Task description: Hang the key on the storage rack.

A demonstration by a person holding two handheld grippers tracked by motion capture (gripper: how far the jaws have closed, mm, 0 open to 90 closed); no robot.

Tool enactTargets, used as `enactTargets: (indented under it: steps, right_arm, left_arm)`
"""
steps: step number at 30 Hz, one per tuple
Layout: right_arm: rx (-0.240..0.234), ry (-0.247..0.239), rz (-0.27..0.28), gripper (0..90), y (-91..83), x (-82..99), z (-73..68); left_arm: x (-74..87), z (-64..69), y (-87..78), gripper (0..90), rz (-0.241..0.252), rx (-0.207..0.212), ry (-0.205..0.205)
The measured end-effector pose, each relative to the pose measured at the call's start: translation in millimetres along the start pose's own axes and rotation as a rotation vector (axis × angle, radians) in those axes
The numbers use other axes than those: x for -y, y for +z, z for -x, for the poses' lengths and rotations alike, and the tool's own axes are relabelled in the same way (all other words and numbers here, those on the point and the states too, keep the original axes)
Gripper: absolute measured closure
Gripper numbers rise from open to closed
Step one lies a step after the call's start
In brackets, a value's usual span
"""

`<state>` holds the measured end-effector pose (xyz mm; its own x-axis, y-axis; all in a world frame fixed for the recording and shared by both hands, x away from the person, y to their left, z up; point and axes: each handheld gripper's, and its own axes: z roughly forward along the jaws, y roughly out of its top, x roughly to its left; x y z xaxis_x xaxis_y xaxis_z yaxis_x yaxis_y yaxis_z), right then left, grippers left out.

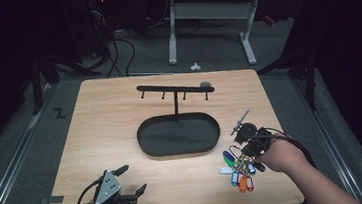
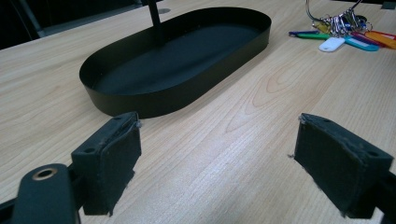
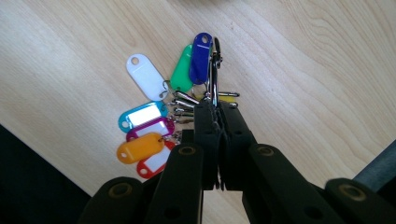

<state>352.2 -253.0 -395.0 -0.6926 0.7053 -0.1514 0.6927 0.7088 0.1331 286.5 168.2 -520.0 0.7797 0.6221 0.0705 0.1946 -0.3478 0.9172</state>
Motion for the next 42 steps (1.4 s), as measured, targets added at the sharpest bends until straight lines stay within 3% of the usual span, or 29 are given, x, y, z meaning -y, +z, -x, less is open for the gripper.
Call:
enactTargets:
  steps: [4,16,30,42]
  right_arm:
    - [-0.034,0.028,0.023,87.8,-8.8,-1.0,5.9]
    - [-0.040,0.077,0.100,87.9,-46.1,-7.0,20.3]
    - [0.014,0.062,0.160,87.8,-98.6,-22.8,24.5]
    - [0.023,0.038,0.168,87.9,-99.4,-37.4,23.4]
  left_arm:
    - [0.3,0.0,-0.4,15.0,0.000,0.000,-0.002]
    - [0.0,-1.7,-0.6,15.0,0.006,-0.007,-0.009]
    - [0.3,-0.8,-2.5,15.0,0.005,-0.002,-0.006]
    - [2.0,-1.6,-6.0,15.0,0.000,-0.005,-0.008]
